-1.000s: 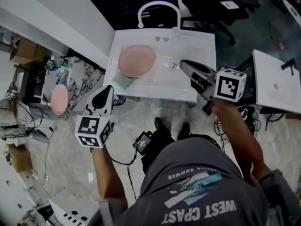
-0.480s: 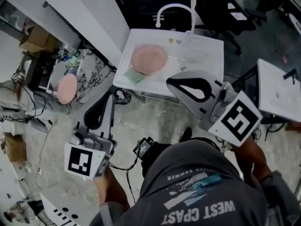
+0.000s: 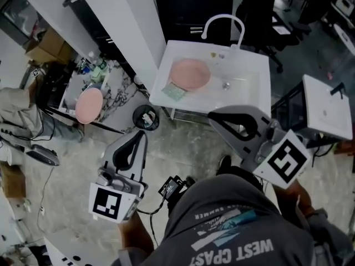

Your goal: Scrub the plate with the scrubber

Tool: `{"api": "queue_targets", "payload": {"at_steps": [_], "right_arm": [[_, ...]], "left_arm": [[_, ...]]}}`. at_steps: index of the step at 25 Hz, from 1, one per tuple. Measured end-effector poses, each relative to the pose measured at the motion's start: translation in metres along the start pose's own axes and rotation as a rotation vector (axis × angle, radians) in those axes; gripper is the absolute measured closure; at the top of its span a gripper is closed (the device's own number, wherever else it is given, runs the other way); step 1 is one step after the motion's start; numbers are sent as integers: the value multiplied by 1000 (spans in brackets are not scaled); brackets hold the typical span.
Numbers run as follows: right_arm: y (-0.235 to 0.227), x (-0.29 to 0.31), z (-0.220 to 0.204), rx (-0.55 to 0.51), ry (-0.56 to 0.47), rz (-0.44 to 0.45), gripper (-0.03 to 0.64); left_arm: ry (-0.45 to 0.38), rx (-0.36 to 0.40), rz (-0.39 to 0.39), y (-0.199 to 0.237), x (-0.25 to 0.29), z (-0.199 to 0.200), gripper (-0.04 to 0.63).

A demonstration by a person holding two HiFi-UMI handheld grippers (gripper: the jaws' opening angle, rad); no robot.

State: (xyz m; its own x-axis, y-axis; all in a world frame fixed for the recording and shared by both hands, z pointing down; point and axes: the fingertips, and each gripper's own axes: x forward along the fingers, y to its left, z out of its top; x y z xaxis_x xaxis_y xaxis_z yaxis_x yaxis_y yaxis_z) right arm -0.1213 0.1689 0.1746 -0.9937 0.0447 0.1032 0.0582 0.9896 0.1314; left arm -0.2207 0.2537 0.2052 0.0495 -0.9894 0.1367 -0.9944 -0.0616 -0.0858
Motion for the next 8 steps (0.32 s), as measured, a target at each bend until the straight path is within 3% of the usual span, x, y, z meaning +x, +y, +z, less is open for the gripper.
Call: {"api": "queue_targets", "payload": {"at_steps": [8], "right_arm": [[31, 24, -2, 8, 11, -54, 589]], "left_arm": [[-5, -31, -56, 18, -30, -23, 594]]}}
